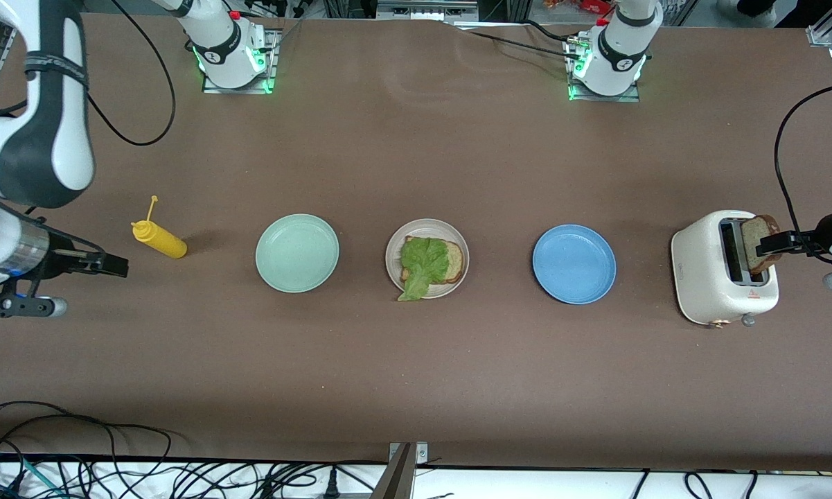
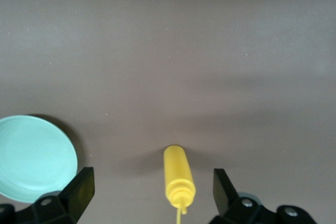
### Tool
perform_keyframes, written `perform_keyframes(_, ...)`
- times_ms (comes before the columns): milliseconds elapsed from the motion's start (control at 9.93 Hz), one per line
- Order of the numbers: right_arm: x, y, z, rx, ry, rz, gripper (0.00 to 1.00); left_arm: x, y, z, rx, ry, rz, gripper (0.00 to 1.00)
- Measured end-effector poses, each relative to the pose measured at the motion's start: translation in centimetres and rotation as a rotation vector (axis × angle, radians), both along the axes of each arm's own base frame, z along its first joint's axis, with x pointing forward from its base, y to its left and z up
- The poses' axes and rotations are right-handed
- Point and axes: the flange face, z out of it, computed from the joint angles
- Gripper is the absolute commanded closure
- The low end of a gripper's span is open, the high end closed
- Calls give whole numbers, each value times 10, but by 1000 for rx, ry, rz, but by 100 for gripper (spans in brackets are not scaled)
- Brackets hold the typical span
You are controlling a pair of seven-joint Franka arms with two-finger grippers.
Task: Make sandwich on beige plate with both arms
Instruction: 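Move the right gripper back toward the yellow mustard bottle, then lower the right gripper around the mustard bottle and close it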
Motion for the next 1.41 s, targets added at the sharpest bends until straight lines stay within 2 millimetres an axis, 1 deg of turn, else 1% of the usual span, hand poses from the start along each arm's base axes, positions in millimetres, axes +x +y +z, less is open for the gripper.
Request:
perform_keyframes(101,-7,-22,-6,53,12,49,0,-6,1,-9,6,-22,2,0)
perform_keyframes(302,-35,-67,-12,126,26,203,0,-21,2,-24,16,-60,6,0)
perform_keyframes(403,-52,-87,-14,150,4,298,0,-27,1,-27,19,-67,7,0)
perform_keyframes(504,-72,-105,-19,172,-35,388,0,-31,2,-27,22,-76,9,0)
perform_keyframes(604,-93,-122,-29,213,-66,468,0,-34,4,-28,24,-83,11,0)
perform_keyframes(705,-111,-139,-42,290,-117,555,0,-36,5,-29,25,-87,13,0)
perform_keyframes(806,-126,-157,-58,374,-191,632,0,-37,7,-29,26,-87,16,0)
perform_keyframes(906,-138,-173,-80,446,-276,710,0,-37,7,-28,26,-89,16,0)
perform_keyframes(1208,-175,-216,-159,624,-509,949,0,-37,7,-27,27,-91,18,0)
perform_keyframes(1309,-189,-229,-181,684,-563,990,0,-38,8,-27,27,-92,21,0)
perform_keyframes(1410,-200,-239,-198,729,-617,997,0,-38,10,-26,28,-93,23,0)
